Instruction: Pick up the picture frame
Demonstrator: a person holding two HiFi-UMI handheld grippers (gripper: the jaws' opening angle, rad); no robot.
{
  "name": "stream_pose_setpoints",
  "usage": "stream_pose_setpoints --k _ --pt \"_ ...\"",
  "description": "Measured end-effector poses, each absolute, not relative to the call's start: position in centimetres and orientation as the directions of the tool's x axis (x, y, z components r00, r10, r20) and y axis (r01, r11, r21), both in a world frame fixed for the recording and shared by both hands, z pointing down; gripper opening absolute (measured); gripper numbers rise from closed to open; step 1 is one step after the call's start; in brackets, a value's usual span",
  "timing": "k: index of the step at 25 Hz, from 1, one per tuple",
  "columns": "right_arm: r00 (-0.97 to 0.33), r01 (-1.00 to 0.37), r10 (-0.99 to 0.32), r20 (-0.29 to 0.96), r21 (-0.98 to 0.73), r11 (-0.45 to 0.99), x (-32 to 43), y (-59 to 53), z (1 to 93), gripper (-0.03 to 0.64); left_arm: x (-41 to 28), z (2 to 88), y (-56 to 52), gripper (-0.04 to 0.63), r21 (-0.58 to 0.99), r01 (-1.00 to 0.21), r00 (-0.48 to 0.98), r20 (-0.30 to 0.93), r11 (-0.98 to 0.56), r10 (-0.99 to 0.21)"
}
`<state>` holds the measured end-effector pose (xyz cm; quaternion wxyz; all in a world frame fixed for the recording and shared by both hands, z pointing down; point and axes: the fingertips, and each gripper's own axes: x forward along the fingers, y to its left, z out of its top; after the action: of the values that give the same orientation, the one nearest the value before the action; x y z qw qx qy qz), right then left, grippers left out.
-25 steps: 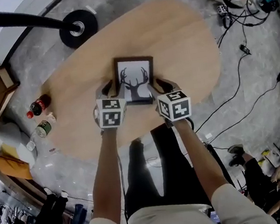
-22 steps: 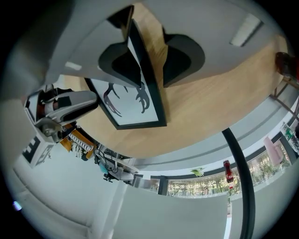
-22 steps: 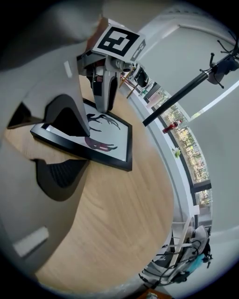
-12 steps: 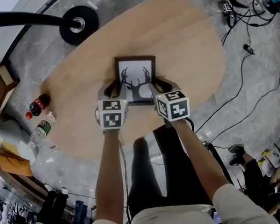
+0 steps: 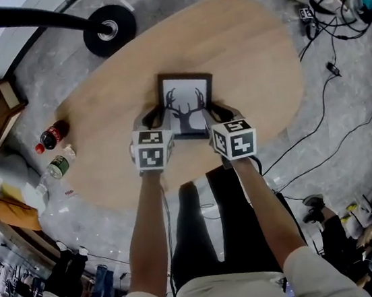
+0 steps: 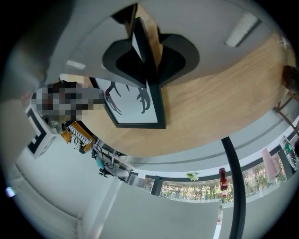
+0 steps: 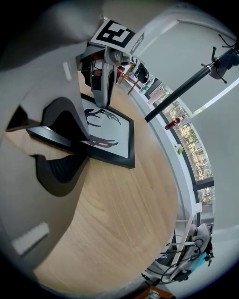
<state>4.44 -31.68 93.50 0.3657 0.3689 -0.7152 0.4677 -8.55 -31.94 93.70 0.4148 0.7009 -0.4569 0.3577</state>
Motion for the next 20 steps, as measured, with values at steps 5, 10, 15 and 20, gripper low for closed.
stream_pose_setpoints --k 5,10,15,20 --pt "-0.453 -0.869 -0.175 0.874 -0.389 0.304 4.2 -31.2 93.4 0.100 -8.7 93.3 -31.3 0.084 0.252 -0.946 0.310 0.889 -0.205 -0.337" --pt "-0.445 -0.871 -0.198 0.874 -0.370 0.322 4.0 -31.0 92.2 0.100 -8.9 92.3 -31.2 0.081 0.250 -0.947 0.310 0.879 -0.203 -0.363" --pt "-0.439 -0.877 -0.238 0.867 -0.354 0.325 3.9 -30.7 89.7 0.098 -9.1 89.8 -30.9 0.080 0.253 -0.949 0.309 0.864 -0.189 -0.397" --pt "-0.433 -0.883 -0.284 0.856 -0.340 0.323 3.8 -30.5 85.8 0.097 -9.0 85.7 -30.8 0.080 0.244 -0.947 0.315 0.838 -0.210 -0.445"
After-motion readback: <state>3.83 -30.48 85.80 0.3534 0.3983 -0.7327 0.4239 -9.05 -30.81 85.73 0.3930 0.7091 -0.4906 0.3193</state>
